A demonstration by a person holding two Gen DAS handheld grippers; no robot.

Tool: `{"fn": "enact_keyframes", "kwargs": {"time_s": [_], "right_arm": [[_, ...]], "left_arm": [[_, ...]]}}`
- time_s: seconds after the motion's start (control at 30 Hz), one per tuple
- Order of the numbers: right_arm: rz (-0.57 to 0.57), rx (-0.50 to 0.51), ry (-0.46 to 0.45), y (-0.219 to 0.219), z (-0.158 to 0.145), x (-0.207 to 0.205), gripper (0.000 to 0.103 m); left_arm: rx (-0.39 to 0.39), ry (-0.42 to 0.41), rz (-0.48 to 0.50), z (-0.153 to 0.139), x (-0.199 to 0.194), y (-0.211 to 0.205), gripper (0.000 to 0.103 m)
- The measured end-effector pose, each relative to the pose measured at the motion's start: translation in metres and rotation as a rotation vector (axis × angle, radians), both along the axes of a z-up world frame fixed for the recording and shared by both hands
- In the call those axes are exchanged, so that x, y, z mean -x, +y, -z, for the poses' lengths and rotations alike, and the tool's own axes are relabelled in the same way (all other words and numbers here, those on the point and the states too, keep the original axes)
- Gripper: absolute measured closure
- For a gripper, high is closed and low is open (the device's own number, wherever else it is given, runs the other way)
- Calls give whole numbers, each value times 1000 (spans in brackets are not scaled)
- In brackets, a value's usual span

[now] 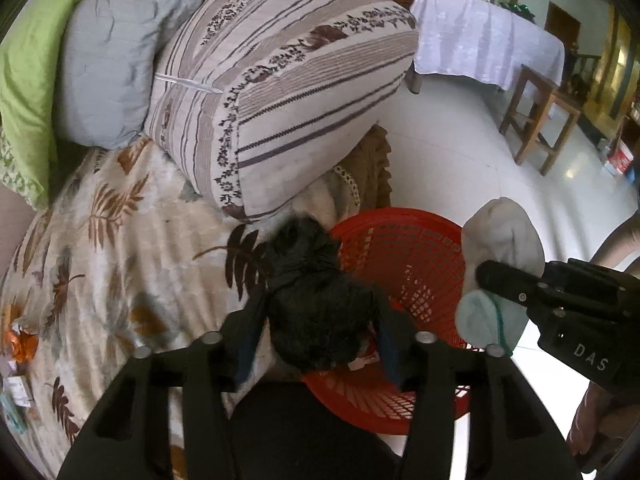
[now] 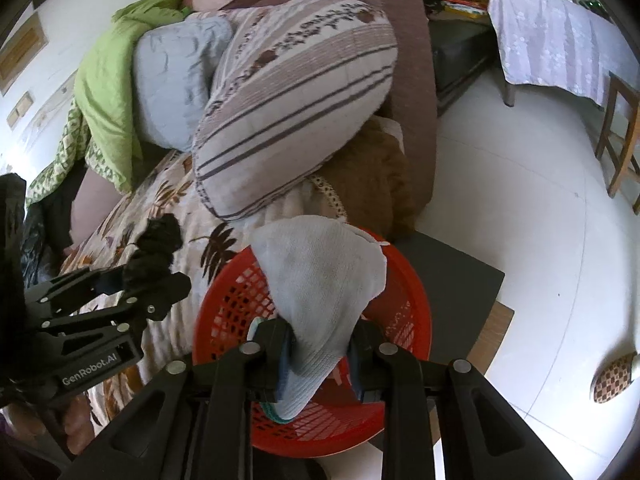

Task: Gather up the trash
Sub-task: 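Open both tools over the red basket to drop the bag and sock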

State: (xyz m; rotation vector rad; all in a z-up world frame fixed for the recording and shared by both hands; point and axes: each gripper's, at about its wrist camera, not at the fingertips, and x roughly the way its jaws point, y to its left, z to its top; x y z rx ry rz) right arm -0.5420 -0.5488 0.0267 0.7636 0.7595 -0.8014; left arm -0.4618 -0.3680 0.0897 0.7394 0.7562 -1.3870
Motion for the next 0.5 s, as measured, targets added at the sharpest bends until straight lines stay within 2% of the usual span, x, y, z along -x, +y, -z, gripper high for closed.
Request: {"fn": "enact_keyframes", "kwargs": {"time_s": [0.03, 0.1, 0.13, 0.37, 0.5], "right_arm": [[7, -8, -3, -2, 2, 1, 71], [19, -14, -7, -3, 3, 2, 45], [26, -14, -12, -3, 3, 3, 41], [42, 1, -8, -1, -3, 0, 39], [28, 6, -7, 3, -6, -6, 39]], "left_arm": [[3, 4, -7, 1, -3, -1, 34], [19, 25, -16, -1, -8, 3, 31], [19, 27, -20, -2, -10, 4, 31], [28, 14, -82, -8, -30, 22, 30], [31, -28, -124, -15, -39, 38, 28]]}}
